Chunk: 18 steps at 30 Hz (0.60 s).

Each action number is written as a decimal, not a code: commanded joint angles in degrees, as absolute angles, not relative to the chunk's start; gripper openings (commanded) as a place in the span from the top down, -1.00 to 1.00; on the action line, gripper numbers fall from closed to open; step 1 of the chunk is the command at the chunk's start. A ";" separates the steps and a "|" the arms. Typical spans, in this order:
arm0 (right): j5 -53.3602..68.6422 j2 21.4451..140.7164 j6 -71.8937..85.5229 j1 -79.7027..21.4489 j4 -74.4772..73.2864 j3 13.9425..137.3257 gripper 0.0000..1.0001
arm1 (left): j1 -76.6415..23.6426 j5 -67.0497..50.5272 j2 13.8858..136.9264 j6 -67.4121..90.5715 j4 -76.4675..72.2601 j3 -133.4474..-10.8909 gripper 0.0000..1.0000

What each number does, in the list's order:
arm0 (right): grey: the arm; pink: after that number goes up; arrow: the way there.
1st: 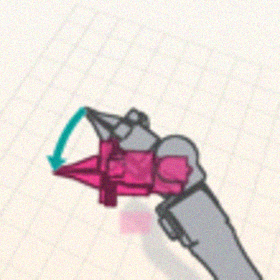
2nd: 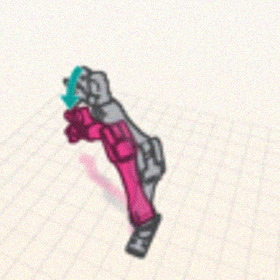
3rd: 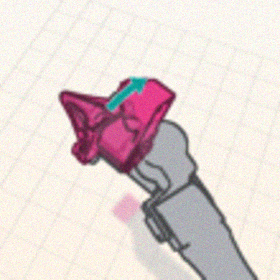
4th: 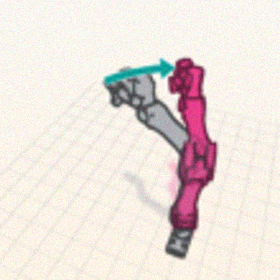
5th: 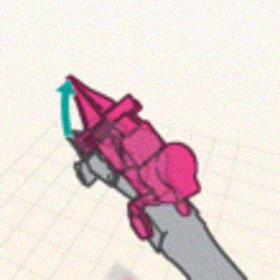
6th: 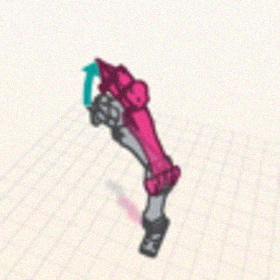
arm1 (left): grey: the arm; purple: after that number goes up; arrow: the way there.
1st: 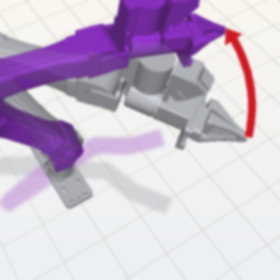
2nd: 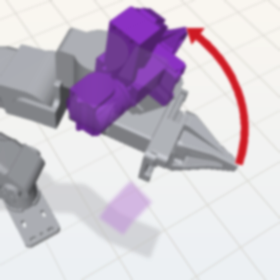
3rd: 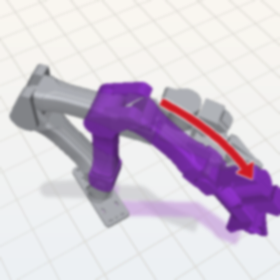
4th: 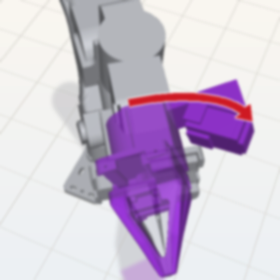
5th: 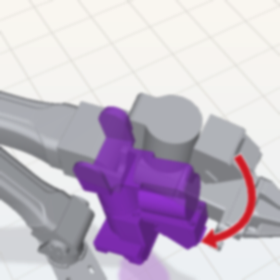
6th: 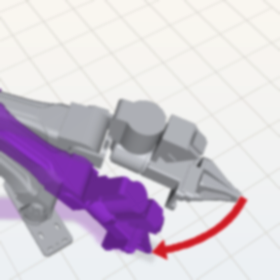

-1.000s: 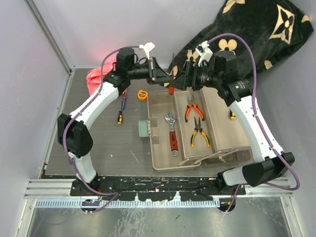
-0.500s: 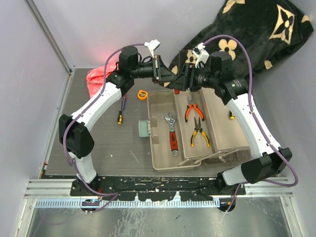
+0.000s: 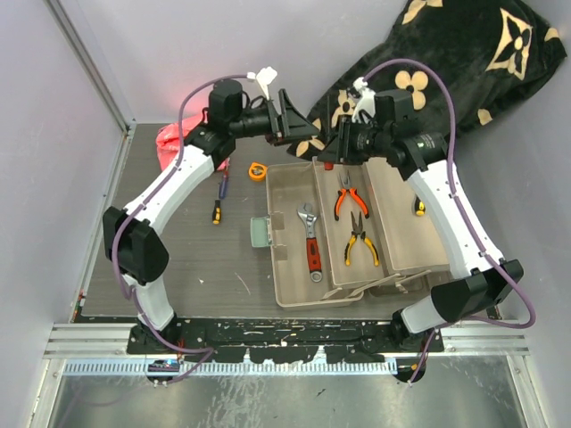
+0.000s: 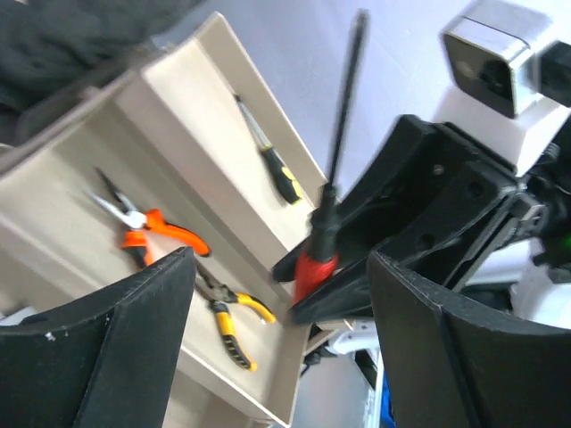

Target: Pack the tool kit

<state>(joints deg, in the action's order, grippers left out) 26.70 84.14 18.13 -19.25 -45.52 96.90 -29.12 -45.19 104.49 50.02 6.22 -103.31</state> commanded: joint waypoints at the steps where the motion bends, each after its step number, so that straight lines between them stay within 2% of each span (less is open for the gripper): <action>1: 13.50 84.29 13.98 -16.29 -55.54 106.25 0.98 | -23.48 -40.58 103.27 45.47 10.11 -105.10 -0.58; 5: 1.33 87.01 11.04 -11.54 -68.78 111.80 0.96 | -19.51 -37.62 101.82 37.98 18.07 -101.99 -0.56; 8: -6.23 87.88 9.38 -8.64 -75.24 110.82 0.91 | -17.33 -34.62 100.93 26.98 25.15 -98.79 -0.56; 13: -10.83 86.33 8.29 -5.15 -76.58 101.46 0.88 | -13.89 -28.79 99.95 15.53 28.97 -91.37 -0.56; 18: -14.79 86.11 7.76 -4.22 -76.03 97.35 0.88 | -12.46 -22.27 101.90 7.97 34.82 -89.73 -0.55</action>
<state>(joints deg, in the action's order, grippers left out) -8.78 87.29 9.26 -4.60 -75.35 98.06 -13.30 -28.56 103.31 18.00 30.20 -89.27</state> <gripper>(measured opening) 0.333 0.778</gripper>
